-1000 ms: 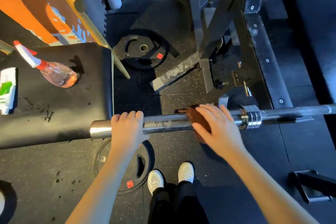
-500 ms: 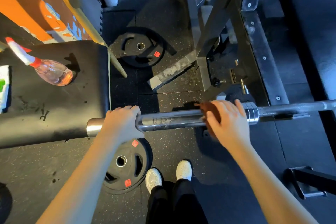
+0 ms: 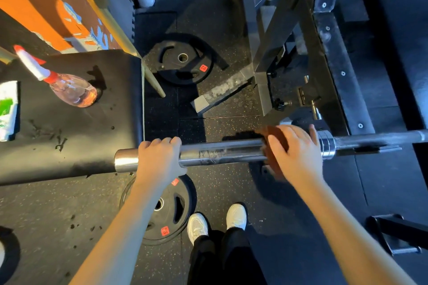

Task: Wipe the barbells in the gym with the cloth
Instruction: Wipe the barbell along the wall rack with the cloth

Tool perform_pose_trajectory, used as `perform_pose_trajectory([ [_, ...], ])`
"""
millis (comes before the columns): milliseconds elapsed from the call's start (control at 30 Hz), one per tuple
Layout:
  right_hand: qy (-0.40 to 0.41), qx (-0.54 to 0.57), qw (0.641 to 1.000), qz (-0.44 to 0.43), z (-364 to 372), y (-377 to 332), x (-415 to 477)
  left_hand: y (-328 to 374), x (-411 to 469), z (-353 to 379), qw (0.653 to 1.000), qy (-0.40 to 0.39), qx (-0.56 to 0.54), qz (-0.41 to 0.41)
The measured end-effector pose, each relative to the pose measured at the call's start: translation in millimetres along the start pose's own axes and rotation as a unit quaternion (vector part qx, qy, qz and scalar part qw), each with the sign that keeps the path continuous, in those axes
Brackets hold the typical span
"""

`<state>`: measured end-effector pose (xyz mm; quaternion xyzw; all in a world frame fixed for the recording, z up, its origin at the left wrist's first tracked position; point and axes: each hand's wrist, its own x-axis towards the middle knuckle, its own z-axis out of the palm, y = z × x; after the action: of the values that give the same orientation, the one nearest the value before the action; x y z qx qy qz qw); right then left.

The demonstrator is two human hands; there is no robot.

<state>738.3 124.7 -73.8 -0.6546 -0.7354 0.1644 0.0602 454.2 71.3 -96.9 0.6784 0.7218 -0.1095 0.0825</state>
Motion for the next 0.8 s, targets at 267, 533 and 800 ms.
perform_pose_trajectory([
  [267, -0.066, 0.013, 0.985, -0.161, 25, -49, -22, 8, -13, 16, 0.993, 0.113, -0.032, -0.024],
  [533, -0.016, 0.041, 0.999, 0.028, 36, -79, -3, 0, -12, -7, 0.995, -0.014, -0.103, -0.009],
  [800, -0.032, 0.019, 0.996, -0.076, 4, -26, -12, -21, 26, -30, 0.95, -0.278, -0.142, 0.004],
])
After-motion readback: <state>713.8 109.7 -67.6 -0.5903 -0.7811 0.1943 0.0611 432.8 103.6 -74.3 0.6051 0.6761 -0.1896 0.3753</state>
